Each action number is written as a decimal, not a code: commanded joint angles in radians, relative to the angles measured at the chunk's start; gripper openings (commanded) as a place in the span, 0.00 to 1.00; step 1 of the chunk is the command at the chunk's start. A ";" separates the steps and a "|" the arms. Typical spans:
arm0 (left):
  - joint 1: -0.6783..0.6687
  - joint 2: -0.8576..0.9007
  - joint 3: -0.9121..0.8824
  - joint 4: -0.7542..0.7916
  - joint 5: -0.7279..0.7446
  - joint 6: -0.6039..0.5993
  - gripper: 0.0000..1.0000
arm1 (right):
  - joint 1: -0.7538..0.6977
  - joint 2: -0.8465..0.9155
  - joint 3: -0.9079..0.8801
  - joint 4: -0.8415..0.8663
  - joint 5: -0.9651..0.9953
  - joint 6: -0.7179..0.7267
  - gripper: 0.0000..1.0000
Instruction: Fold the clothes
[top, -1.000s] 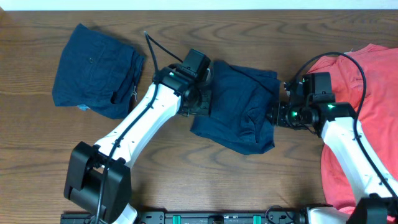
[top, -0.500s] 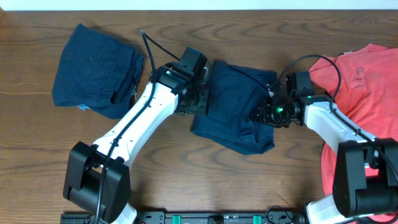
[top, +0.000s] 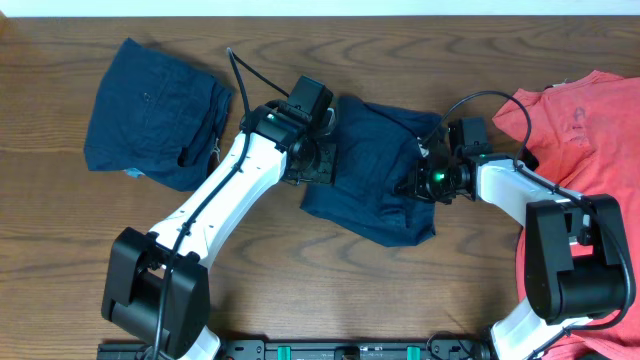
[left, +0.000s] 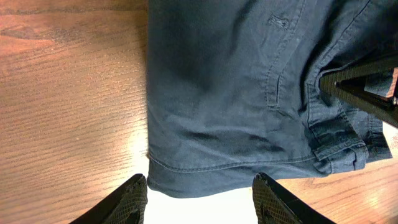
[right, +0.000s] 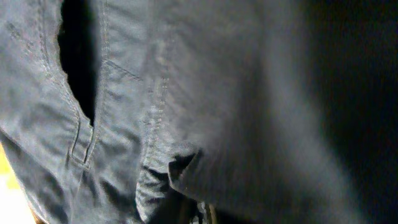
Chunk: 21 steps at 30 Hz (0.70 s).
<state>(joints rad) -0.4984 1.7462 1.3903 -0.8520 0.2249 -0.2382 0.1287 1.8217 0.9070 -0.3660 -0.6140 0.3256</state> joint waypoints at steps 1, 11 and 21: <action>0.005 -0.012 0.014 -0.007 -0.013 0.010 0.56 | -0.003 -0.025 0.012 -0.012 -0.044 -0.008 0.01; 0.005 -0.012 0.014 -0.008 -0.048 0.010 0.56 | 0.001 -0.357 0.044 -0.102 -0.098 -0.095 0.01; 0.005 -0.012 0.014 -0.010 -0.054 0.010 0.56 | 0.002 -0.510 0.041 -0.404 0.356 -0.064 0.03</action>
<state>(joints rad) -0.4984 1.7462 1.3903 -0.8574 0.1864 -0.2371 0.1287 1.3003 0.9421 -0.7219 -0.4511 0.2630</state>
